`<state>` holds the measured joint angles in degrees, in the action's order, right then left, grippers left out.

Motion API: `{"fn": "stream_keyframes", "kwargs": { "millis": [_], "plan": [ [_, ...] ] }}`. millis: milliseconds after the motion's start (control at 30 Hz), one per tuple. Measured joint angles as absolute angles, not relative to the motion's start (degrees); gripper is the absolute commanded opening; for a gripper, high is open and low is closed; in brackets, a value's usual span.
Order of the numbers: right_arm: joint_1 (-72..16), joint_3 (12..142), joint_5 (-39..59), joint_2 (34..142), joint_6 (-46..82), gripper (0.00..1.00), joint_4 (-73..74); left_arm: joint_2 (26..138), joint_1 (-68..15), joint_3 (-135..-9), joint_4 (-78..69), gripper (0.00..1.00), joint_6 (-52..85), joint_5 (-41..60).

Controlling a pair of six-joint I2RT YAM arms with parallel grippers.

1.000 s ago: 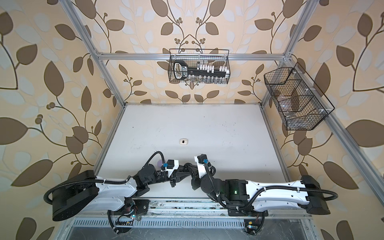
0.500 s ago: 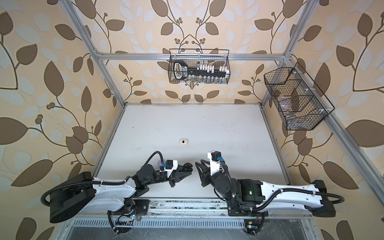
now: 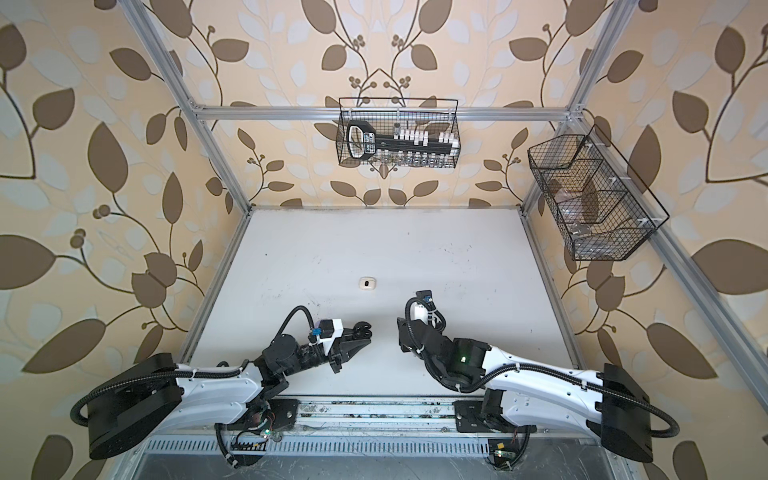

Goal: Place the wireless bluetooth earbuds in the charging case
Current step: 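Move the right gripper away over the second black earbud on the table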

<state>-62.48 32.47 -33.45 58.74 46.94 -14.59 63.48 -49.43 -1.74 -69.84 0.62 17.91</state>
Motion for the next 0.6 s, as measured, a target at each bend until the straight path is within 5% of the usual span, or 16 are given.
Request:
{"fn": "stream_keyframes", "kwargs": {
  "millis": [200, 600],
  "plan": [
    [-58.6, 34.1, -30.1, 66.4, 48.1, 0.62, -16.7, 65.5, -41.5, -0.5, -72.2, 0.00, 2.5, 20.1],
    [-51.9, 41.8, -21.8, 82.1, 46.4, 0.60, -17.2, 66.7, -41.1, -0.3, -71.9, 0.00, 0.4, 20.5]
  ]
}}
